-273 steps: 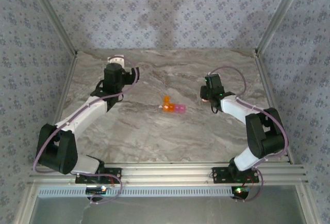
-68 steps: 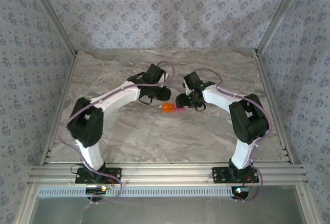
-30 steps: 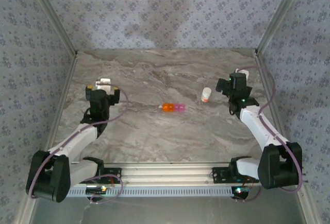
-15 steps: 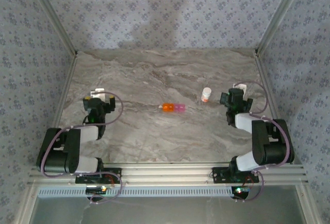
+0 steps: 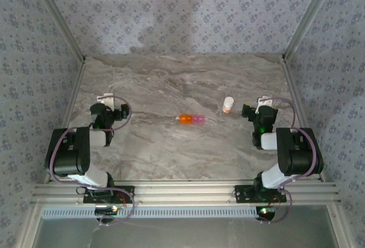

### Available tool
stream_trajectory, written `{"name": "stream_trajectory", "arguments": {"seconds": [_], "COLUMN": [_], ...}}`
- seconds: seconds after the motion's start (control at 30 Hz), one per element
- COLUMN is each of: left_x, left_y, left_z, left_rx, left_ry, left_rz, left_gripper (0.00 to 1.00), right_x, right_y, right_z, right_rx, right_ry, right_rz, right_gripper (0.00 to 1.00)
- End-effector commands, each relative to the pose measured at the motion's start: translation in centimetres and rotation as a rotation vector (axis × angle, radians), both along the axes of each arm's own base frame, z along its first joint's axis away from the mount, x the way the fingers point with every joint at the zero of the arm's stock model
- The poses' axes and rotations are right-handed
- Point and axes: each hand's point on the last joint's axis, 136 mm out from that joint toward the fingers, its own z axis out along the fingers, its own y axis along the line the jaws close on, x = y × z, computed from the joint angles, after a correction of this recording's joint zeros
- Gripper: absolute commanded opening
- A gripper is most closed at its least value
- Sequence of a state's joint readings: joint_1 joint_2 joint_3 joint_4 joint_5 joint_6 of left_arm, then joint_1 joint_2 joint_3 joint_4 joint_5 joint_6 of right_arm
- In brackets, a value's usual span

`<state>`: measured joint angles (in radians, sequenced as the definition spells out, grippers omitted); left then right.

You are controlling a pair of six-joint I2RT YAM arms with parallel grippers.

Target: Sort the pills into containers

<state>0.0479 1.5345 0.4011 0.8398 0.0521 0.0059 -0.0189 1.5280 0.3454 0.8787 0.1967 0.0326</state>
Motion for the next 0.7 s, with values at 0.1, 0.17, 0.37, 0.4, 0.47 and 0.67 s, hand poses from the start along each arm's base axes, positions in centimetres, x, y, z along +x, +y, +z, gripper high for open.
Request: {"name": "stream_trajectory", "arguments": {"seconds": [0.1,0.17,0.37,0.4,0.47,0.67], "left_x": [0.12,0.18,0.2,0.2,0.2,0.19], "left_y": [-0.32,-0.26,-0.15,-0.15,-0.12,-0.16], "left_z": [-0.25,-0.25,-0.25,-0.25,-0.27,-0.17], "left_rx": [-0.036,-0.033,-0.031,-0.03,-0.028,-0.023], "left_ry": [0.019,0.02,0.022,0.022,0.023,0.018], "left_rz": [-0.015,-0.011,0.0,0.0,0.002,0.005], "left_gripper": [0.98,0.98,0.98,0.98,0.98,0.98], "right_x": [0.53,0.53,0.56,0.61,0.65,0.71], "right_y": [0.5,0.5,0.55,0.56,0.6,0.92], "right_z": [0.73,0.75,0.72,0.78,0.61,0.6], "right_rx": [-0.037,-0.038,-0.034,-0.034,-0.031,-0.027], "right_ry": [-0.017,-0.018,-0.016,-0.018,-0.01,-0.009], "right_rz": [0.016,0.014,0.019,0.018,0.022,0.045], "right_gripper": [1.0,1.0,0.99,1.0,1.0,0.99]}}
